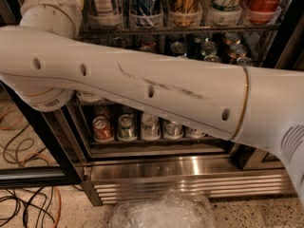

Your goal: Pick redbull can from top shelf of fridge

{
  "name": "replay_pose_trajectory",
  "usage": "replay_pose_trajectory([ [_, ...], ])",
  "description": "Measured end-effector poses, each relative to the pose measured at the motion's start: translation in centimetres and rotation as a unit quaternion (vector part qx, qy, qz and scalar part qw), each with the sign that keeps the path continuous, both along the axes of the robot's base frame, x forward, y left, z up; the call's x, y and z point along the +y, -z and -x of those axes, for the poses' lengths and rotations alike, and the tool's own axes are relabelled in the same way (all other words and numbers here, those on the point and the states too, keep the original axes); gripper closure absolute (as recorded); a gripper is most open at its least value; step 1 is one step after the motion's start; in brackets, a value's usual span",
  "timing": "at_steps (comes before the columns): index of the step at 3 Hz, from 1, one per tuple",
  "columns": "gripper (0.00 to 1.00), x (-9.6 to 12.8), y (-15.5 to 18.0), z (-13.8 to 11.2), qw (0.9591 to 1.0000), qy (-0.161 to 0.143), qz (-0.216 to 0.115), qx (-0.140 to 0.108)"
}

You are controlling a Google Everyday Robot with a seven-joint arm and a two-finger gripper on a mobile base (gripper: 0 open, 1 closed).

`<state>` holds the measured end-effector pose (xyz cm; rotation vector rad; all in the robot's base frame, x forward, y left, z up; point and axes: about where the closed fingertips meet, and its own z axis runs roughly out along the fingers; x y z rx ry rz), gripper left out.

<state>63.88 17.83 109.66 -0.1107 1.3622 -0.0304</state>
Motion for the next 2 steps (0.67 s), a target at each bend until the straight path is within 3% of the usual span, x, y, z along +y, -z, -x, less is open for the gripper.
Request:
replay_pose_trajectory([
  [2, 1.0, -0.12, -0.32, 2.55, 0.9997, -0.025, -0.005, 0.005],
])
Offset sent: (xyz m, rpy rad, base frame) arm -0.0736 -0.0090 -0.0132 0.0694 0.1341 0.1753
